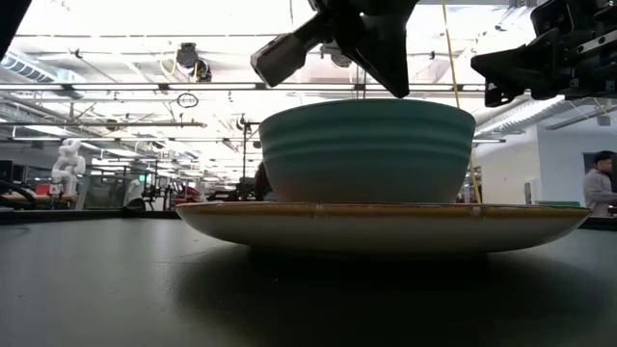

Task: Set table place
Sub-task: Return to Home Position

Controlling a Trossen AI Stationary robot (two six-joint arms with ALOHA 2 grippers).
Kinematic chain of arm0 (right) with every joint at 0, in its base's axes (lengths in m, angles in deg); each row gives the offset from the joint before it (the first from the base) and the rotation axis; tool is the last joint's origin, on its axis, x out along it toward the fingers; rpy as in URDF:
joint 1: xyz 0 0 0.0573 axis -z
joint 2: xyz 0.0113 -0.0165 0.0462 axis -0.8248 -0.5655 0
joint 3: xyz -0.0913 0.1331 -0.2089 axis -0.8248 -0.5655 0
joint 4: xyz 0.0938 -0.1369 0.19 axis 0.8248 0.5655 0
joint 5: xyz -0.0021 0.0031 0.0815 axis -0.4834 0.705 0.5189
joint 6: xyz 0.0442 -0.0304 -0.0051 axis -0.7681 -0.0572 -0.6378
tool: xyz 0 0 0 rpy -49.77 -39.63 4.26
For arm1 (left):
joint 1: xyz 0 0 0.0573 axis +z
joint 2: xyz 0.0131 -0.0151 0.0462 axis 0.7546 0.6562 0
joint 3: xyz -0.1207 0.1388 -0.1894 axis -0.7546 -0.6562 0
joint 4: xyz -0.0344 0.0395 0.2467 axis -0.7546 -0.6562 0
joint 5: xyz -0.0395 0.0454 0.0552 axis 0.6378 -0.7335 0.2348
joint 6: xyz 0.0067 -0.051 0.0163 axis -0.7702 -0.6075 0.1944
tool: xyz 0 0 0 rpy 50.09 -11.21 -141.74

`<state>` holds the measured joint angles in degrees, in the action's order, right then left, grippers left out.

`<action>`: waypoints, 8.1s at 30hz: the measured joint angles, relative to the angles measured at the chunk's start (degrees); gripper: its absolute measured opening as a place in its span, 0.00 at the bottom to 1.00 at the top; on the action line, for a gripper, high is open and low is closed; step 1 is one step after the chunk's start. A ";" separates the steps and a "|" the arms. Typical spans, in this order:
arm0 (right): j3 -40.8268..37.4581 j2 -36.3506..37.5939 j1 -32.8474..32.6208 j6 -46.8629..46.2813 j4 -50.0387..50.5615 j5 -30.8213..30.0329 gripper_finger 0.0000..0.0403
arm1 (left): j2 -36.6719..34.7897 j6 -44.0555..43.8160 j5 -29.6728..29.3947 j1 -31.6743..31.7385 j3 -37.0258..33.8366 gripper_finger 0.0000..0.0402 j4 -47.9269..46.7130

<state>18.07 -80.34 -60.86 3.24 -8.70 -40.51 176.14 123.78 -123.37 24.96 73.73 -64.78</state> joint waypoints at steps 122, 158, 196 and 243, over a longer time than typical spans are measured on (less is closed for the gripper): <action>-0.01 -0.01 0.01 -1.25 -0.90 0.04 0.00 | -41.37 -63.02 49.33 20.52 -4.18 0.06 4.73; 0.00 -1.01 0.00 -1.72 -2.97 0.04 0.00 | -71.31 -64.55 49.94 22.20 -42.28 0.06 23.37; -0.01 -1.03 0.00 -1.70 -2.67 0.02 0.00 | -93.18 -68.09 50.97 22.51 -79.03 0.06 49.14; -0.02 -1.03 0.01 -1.73 -2.60 0.04 0.00 | -115.69 -71.67 52.33 21.92 -107.87 0.06 54.80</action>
<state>18.06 -81.37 -60.85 1.51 -11.30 -40.47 60.45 52.11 -71.03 46.88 -34.14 -9.98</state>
